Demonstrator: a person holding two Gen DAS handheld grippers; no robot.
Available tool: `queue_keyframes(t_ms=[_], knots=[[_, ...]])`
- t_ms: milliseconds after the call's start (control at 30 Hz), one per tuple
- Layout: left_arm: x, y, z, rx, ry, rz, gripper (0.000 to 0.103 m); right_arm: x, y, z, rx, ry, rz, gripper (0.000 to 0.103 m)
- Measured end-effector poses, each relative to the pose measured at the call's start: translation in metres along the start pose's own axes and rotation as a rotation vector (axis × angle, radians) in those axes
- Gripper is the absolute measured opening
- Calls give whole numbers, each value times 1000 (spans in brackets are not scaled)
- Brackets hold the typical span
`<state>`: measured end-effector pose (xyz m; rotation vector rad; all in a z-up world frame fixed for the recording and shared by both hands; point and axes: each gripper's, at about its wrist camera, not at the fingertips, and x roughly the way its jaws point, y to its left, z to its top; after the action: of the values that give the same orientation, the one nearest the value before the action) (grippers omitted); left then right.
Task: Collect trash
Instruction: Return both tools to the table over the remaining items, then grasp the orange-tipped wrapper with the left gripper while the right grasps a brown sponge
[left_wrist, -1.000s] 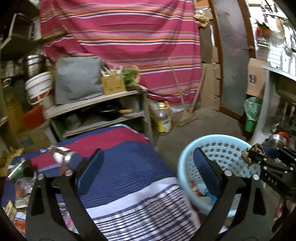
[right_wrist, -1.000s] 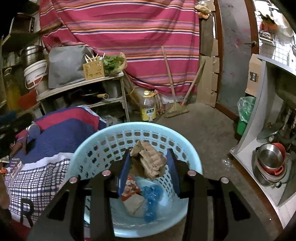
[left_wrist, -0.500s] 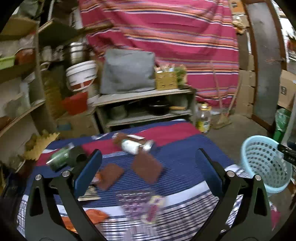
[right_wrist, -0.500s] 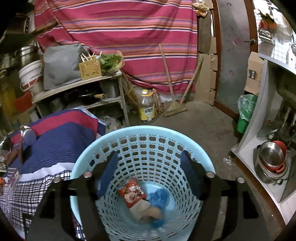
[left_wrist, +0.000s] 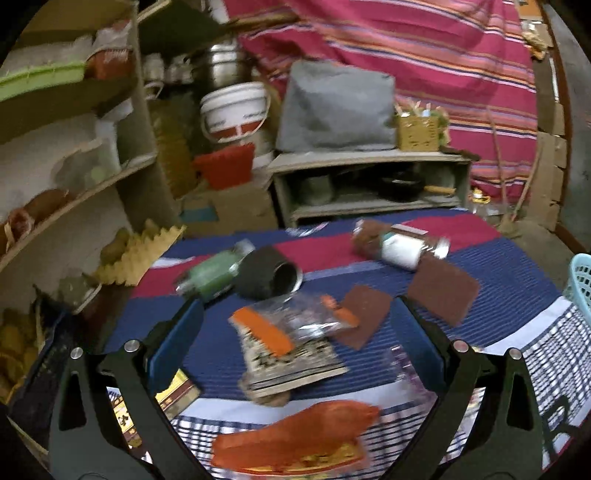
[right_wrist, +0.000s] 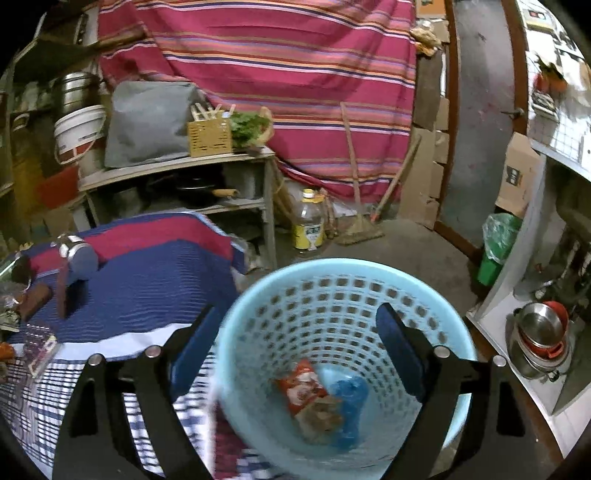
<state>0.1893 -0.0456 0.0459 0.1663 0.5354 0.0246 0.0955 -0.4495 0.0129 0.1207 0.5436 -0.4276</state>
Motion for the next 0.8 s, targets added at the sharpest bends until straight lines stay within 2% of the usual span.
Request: queue_keyframes(t_ms=[67, 267, 400, 567, 667, 733, 767, 800], knots=[[7, 10, -5, -10, 15, 9, 97, -2, 17, 1, -12, -8, 14, 93], [38, 29, -18, -31, 82, 3, 97, 3, 67, 1, -29, 9, 68, 93], [59, 29, -24, -3, 122, -7, 97, 11, 95, 1, -59, 20, 89, 93], [82, 30, -23, 20, 189, -46, 88, 17, 121, 1, -81, 33, 125, 93], [93, 30, -22, 33, 219, -61, 75, 18, 136, 1, -100, 36, 143, 93], [98, 31, -21, 28, 238, -88, 48, 19, 147, 3, -115, 36, 152, 93], [99, 31, -22, 26, 244, -94, 40, 20, 152, 3, -123, 35, 155, 93], [100, 32, -22, 24, 246, -100, 36, 19, 154, 3, -128, 34, 157, 93]])
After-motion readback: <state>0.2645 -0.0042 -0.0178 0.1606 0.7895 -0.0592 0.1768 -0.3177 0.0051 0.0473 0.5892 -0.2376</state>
